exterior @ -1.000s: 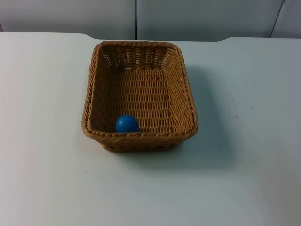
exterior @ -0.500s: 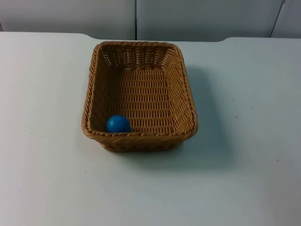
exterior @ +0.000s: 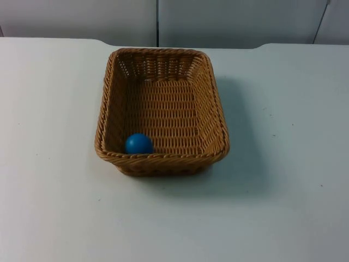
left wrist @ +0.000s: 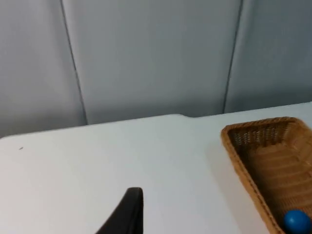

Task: Pick up the basket with the left hand and place the ball into the basket with the right hand.

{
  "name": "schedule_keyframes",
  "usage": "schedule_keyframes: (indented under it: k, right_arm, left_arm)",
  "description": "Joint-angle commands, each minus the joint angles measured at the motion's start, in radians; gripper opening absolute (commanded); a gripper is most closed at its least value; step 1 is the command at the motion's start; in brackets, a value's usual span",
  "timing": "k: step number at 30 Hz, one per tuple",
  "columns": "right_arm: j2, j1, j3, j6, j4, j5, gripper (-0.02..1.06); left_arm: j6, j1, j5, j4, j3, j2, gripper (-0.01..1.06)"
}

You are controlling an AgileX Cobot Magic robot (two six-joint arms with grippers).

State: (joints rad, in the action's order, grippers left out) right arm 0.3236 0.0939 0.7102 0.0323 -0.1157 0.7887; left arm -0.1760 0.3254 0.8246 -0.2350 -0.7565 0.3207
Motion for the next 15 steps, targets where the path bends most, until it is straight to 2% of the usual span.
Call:
schedule_keyframes:
  k: [1,3,4,6,15]
  right_arm:
    - [-0.077,0.008,-0.034,-0.067,0.055,0.03,1.03]
    - [-0.139,0.02,-0.063,-0.069,0.071,0.088,1.03]
    - [-0.139,0.02,-0.063,-0.069,0.071,0.088,1.03]
    - [-0.199,0.02,-0.086,-0.119,0.077,0.158,1.03]
    - [-0.324,0.02,-0.151,-0.092,0.106,0.201,1.03]
  left_arm:
    - [0.136,0.008,0.023,0.112,0.011,-0.078,1.05]
    - [0.213,0.008,0.078,0.187,0.029,-0.148,1.05]
    - [0.213,0.008,0.078,0.187,0.029,-0.148,1.05]
    - [0.218,0.008,0.117,0.206,0.066,-0.197,1.05]
    - [0.192,0.008,0.154,0.242,0.201,-0.321,1.05]
